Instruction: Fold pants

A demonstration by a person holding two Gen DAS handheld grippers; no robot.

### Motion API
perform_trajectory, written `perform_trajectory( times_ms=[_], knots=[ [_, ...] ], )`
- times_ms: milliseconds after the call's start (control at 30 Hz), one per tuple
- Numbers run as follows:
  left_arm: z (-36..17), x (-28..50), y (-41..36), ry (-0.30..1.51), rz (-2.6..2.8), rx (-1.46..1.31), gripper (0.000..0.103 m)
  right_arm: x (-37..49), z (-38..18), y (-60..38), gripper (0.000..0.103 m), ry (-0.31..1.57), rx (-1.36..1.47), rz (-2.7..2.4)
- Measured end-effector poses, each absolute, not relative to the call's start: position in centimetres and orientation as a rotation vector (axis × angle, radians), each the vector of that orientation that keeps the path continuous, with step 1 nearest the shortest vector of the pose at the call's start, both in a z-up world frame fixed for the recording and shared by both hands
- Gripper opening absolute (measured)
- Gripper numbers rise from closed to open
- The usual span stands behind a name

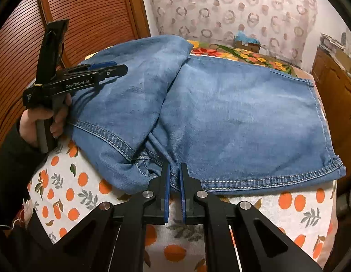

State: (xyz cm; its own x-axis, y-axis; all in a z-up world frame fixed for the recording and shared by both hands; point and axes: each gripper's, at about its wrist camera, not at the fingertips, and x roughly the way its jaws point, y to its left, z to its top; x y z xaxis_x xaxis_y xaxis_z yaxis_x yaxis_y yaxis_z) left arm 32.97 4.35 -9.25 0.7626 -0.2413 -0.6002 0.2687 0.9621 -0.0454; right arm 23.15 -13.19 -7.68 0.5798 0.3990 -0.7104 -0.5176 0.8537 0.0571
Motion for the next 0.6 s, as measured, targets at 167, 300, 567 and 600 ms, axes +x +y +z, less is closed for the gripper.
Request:
perform_trajectory(
  times_ms=[167,300,567,600],
  knots=[
    [-8.3,32.3,4.5,0.637,-0.238,0.069,0.049,22.7,-6.9,-13.6,0.02,0.736,-0.118,0.526],
    [-6.3,30.9,6.4,0.606,-0.232,0.044,0.049,22.7,-7.3,-14.0,0.03,0.707,-0.109,0.507],
    [-4.7,31.4,11.6,0.633,-0.119,0.108,0.049,25.2,-5.8,-12.8,0.047,0.663,-0.11,0.548],
    [-4.8,31.6,12.2,0.638,-0.11,0.105,0.049,25.8,-5.4,-12.5,0.048,0.662,-0.106,0.556]
  ],
)
